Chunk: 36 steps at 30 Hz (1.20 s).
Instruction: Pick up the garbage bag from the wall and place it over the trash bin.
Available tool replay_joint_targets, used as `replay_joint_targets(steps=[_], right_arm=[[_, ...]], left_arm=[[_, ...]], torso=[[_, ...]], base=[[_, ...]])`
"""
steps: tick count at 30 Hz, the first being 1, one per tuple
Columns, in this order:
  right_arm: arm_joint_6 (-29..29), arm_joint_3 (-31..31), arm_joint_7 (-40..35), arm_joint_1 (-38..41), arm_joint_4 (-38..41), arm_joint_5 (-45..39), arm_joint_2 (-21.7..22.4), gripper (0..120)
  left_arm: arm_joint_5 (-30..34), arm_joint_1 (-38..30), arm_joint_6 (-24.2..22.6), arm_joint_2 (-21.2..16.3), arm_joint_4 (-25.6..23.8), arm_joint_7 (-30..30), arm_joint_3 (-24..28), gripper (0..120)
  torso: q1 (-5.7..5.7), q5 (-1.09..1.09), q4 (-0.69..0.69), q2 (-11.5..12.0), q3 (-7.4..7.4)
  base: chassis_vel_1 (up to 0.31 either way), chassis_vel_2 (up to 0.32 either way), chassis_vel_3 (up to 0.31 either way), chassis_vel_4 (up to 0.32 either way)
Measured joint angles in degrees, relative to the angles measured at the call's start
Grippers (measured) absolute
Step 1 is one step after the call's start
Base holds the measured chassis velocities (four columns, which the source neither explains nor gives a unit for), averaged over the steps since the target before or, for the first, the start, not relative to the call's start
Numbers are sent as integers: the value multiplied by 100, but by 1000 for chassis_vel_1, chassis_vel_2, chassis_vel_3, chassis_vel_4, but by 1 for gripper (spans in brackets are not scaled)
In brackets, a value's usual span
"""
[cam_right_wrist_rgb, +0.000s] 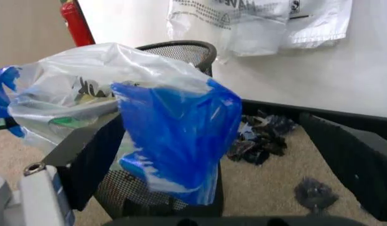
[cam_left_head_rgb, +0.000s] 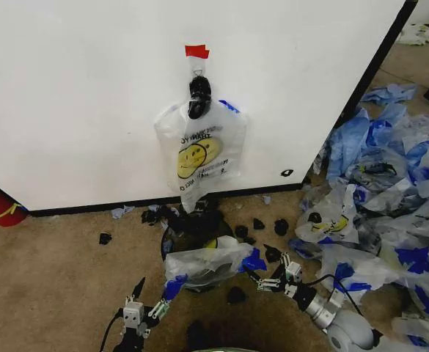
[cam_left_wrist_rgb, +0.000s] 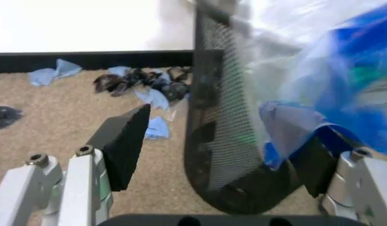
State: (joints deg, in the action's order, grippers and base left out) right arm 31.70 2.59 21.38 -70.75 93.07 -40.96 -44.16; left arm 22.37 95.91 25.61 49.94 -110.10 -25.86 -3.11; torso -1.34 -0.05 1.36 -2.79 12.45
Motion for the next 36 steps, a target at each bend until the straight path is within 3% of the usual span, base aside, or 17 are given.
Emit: replay_joint_targets(steps=[10, 30, 36], right_arm=[[-11, -140, 53, -132, 178, -18, 123, 100], [-70, -846, 622, -632, 589, -99, 554, 100], [-83, -968, 689, -750, 703, -132, 627, 100]], left_arm=[[-306, 334, 190, -42, -156, 525, 0, 79], [-677, 923, 203, -200, -399, 336, -643, 72], [-758, 1173, 234, -152, -477, 390, -776, 76]], torso=[[0, -1, 0, 0, 0], [0, -1, 0, 0, 0], [0, 0, 0, 0, 0]], base=[[0, 0, 0, 0], [0, 0, 0, 0], [0, 0, 0, 0]])
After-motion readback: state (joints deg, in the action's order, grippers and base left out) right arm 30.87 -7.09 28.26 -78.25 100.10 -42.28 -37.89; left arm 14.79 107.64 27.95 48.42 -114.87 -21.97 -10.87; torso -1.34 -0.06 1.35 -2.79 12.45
